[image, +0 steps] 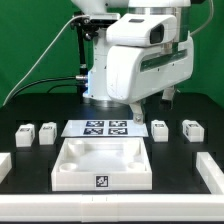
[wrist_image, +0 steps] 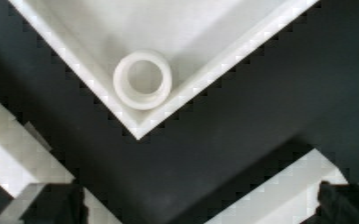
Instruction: Assemble one leg
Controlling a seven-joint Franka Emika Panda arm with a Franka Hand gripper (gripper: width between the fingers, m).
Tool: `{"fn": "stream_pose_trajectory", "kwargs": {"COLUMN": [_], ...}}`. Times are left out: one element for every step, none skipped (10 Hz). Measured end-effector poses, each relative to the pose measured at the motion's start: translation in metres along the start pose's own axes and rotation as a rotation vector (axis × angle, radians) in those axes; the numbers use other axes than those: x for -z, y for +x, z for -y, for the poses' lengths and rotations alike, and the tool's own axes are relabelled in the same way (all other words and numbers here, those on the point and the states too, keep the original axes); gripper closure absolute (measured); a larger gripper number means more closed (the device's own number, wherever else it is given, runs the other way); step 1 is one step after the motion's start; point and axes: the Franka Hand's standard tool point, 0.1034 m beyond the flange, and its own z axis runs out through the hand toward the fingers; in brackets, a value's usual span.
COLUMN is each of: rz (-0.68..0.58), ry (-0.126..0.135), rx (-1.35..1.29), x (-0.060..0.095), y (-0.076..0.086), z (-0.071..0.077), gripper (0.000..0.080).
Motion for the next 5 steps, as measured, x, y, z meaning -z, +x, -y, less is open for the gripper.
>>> {"fn": "stream_pose_trajectory", "kwargs": {"rz": [0.000, 0.000, 0.000, 0.000, 0.000], "ry": [0.000, 0.000, 0.000, 0.001, 0.001], "rx": [0.000, 0.000, 0.000, 0.000, 0.000], "x": [-0.0003, -0.0003, -0.0003, -0.0004, -0.0005], "y": [-0.0001, -0.0001, -0.0001, -0.0001, -0.0001], "z": [0.0001, 0.0001, 0.0001, 0.0001, 0.0001], "gripper": [0.0150, 0.0150, 0.0150, 0.0150, 0.0150]}}
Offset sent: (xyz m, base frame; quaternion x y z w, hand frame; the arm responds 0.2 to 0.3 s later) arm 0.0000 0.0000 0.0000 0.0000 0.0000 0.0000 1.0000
